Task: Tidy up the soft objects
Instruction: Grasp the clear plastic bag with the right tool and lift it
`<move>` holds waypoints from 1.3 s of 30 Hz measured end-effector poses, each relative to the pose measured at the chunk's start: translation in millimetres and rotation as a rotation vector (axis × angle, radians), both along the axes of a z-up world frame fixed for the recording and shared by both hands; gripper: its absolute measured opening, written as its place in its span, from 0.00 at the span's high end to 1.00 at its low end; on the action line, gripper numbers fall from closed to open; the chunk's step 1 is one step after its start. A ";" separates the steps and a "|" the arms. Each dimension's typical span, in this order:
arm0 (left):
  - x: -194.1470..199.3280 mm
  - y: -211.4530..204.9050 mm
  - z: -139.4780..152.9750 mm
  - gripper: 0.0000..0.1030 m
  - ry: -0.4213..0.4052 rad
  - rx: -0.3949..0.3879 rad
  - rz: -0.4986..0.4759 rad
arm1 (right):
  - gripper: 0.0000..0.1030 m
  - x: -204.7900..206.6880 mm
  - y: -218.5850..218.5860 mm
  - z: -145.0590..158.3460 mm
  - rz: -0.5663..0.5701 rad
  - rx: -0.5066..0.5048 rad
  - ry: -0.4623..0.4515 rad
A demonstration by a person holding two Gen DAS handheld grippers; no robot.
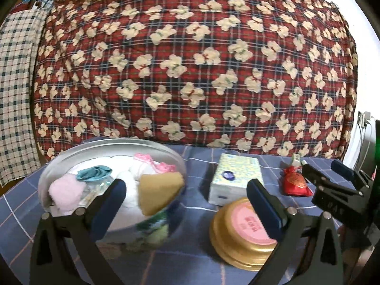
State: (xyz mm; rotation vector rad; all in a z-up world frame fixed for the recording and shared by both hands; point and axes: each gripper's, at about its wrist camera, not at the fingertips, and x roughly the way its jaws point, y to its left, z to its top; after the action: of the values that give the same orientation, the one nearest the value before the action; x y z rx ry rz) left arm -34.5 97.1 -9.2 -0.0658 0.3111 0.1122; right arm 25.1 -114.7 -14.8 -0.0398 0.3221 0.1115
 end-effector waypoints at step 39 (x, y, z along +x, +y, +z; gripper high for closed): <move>-5.3 -92.9 -3.4 0.00 0.051 0.073 -0.166 | 0.29 44.5 -84.0 -27.6 0.312 0.140 0.321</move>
State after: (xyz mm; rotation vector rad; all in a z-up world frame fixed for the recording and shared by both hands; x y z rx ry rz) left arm -39.9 4.2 -12.6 0.0354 0.3623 -0.0397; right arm 69.6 -198.7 -42.4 0.0685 0.6271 0.4522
